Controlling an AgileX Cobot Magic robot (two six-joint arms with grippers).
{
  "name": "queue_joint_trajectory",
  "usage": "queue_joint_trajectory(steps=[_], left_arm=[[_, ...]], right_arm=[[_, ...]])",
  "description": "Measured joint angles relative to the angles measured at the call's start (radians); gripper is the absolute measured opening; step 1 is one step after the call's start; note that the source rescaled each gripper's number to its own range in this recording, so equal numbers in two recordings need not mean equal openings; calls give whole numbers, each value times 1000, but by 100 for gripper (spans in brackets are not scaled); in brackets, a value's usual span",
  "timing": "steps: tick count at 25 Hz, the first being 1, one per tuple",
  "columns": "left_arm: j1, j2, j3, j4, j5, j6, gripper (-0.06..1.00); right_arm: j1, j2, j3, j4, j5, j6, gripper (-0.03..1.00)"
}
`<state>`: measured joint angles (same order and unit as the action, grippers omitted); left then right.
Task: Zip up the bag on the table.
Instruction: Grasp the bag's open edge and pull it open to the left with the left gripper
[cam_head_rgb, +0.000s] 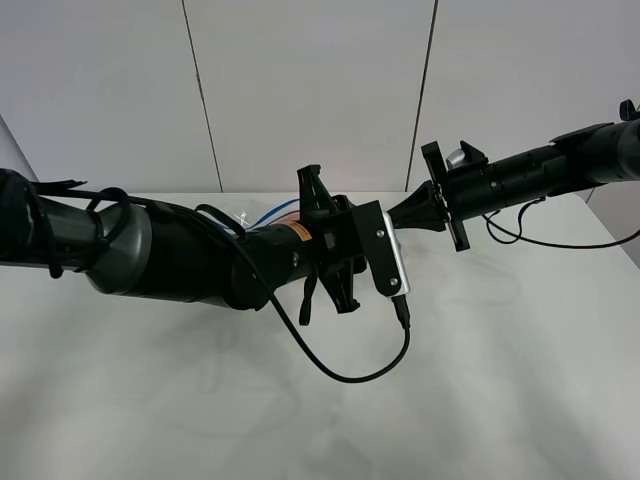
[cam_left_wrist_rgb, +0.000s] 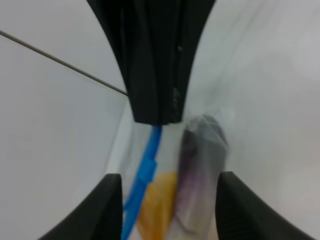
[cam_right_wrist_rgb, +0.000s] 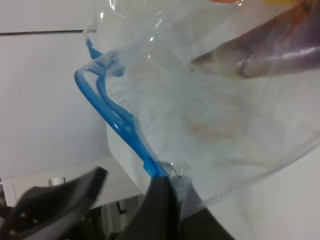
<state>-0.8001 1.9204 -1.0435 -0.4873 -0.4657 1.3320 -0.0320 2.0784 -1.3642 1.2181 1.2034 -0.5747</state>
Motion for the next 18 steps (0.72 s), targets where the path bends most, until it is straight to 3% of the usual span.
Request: queue_joint_trajectory(steps=[6,18], left_arm=[[0,69,-1,36,-135,-1,51],[0,88,-25,112,-184,-70,44]], right_arm=[[0,0,0,1,0,2,0],[0,0,0,1,0,3,0]])
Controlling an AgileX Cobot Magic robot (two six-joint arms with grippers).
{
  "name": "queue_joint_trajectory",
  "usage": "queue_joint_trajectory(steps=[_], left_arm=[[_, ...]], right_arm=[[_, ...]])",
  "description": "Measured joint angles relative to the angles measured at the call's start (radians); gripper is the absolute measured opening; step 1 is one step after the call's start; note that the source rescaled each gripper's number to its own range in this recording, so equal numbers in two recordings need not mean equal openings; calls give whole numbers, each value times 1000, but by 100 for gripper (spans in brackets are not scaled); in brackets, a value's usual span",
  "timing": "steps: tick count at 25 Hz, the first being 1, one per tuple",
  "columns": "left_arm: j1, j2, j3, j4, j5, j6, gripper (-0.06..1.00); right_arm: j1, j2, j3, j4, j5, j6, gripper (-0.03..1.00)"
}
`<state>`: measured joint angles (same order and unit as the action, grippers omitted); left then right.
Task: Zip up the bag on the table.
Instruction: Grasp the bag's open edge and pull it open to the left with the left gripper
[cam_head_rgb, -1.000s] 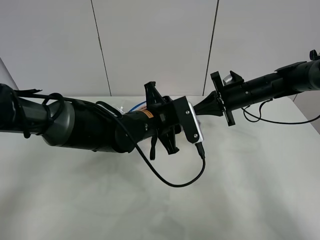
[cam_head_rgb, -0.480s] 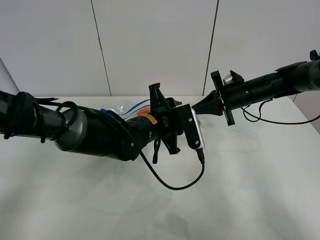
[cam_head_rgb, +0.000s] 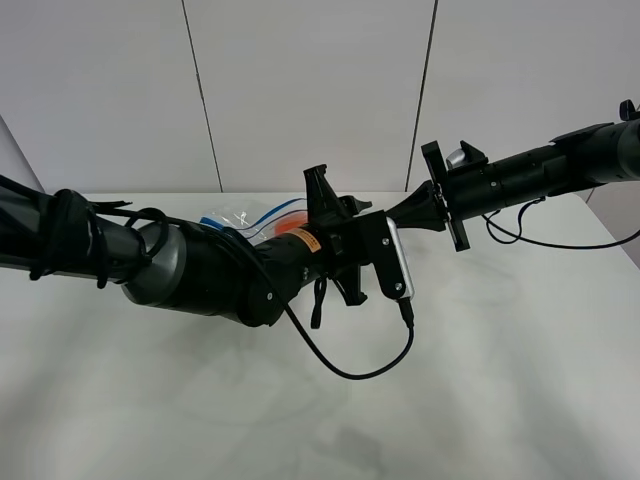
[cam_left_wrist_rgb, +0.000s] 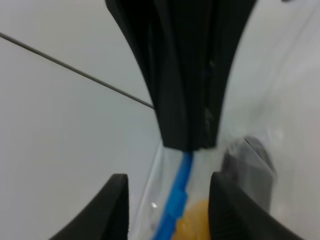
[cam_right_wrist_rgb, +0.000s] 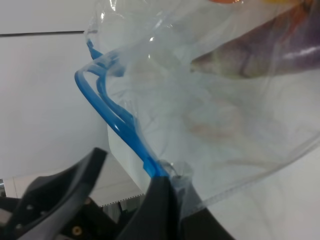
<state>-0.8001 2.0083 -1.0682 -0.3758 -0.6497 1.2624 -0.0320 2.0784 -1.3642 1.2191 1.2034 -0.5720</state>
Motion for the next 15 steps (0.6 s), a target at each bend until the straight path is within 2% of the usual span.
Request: queue_joint_trajectory(steps=[15], left_arm=[[14,25,-39,18,23,3,44]], right_arm=[[0,0,0,4,-6,5,0]])
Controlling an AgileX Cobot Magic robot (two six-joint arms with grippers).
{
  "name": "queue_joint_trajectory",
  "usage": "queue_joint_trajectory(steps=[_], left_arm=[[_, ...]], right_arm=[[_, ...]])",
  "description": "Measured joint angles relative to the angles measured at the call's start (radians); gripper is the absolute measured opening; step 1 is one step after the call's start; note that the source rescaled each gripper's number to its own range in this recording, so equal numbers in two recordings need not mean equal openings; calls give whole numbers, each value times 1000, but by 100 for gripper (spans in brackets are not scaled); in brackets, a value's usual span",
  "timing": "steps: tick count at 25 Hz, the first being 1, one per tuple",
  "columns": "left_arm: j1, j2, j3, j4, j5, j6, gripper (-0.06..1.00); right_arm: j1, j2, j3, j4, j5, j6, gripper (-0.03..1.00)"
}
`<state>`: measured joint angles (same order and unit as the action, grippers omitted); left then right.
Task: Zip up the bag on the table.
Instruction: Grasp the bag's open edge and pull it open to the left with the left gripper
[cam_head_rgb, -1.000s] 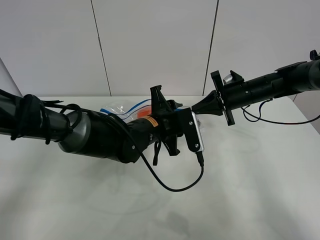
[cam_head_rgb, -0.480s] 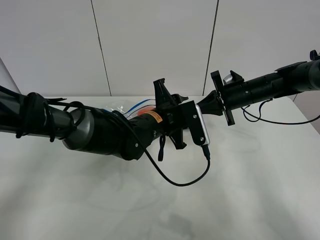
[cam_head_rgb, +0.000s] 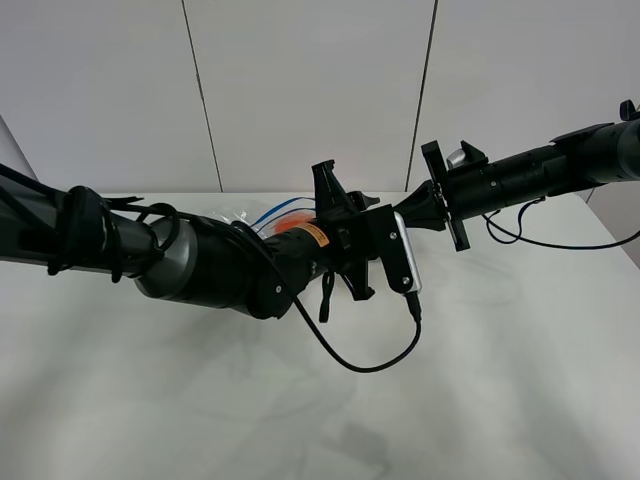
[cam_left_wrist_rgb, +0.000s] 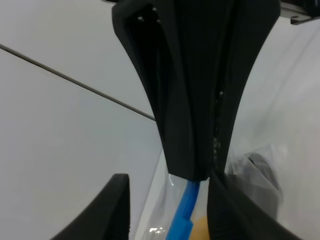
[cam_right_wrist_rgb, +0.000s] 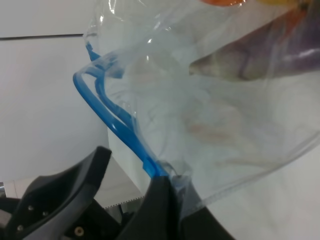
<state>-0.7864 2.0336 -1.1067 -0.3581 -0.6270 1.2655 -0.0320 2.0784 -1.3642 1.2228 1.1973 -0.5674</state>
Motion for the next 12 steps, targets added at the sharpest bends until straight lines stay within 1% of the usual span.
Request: queue_joint_trajectory(steps=[5,12], left_arm=[[33,1,0,0,12,19,44],[37,1,0,0,18,21,44]], right_arm=[[0,0,0,3,3,0,0],[0,0,0,4,4,1,0]])
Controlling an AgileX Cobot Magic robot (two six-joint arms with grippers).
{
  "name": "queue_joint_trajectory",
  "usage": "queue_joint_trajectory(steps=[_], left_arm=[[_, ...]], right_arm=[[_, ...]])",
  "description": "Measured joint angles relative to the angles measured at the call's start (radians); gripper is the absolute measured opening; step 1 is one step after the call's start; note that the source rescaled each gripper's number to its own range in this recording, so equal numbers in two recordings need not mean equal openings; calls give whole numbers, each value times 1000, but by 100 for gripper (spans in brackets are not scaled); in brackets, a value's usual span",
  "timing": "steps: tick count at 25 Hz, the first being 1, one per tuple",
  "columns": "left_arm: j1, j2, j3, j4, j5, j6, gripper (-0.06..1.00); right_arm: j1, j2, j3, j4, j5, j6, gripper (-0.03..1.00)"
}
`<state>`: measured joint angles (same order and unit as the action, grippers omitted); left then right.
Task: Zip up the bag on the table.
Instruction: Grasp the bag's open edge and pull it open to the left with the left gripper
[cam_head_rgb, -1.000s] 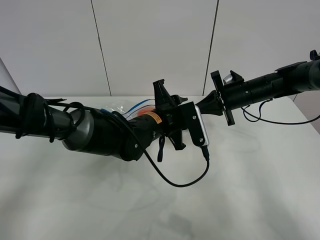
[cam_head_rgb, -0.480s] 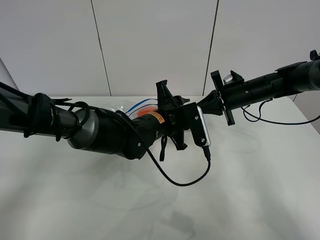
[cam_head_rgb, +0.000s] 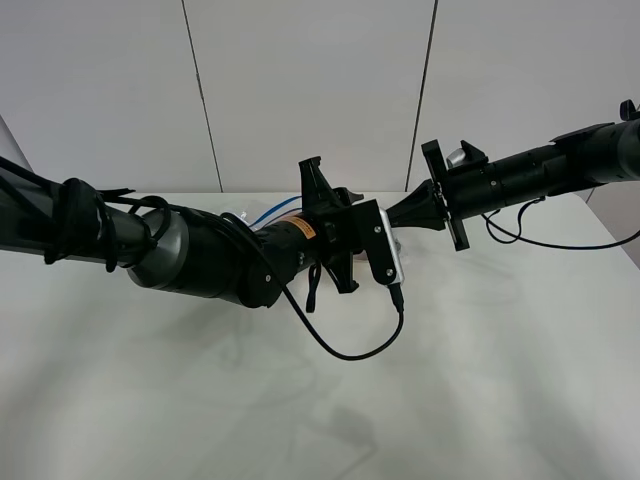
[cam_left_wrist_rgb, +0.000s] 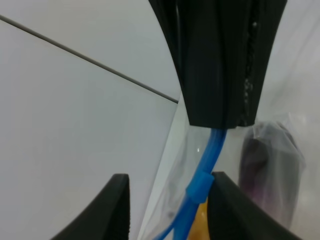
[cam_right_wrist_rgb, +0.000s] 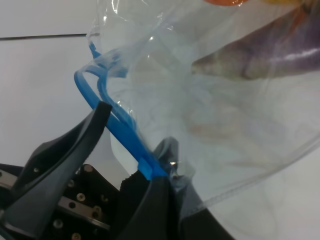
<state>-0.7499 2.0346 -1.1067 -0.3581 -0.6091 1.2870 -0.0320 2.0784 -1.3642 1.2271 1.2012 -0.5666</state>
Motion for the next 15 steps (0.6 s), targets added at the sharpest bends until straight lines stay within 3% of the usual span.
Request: queue_joint_trajectory(steps=[3,10,15], left_arm=[[0,0,0,0,8,0,39],[0,0,0,1,41,0,10],[0,0,0,1,48,1,6]], right_arm=[[0,0,0,0,1,3,0],[0,0,0,0,1,3,0],[0,0,0,0,1,3,0]])
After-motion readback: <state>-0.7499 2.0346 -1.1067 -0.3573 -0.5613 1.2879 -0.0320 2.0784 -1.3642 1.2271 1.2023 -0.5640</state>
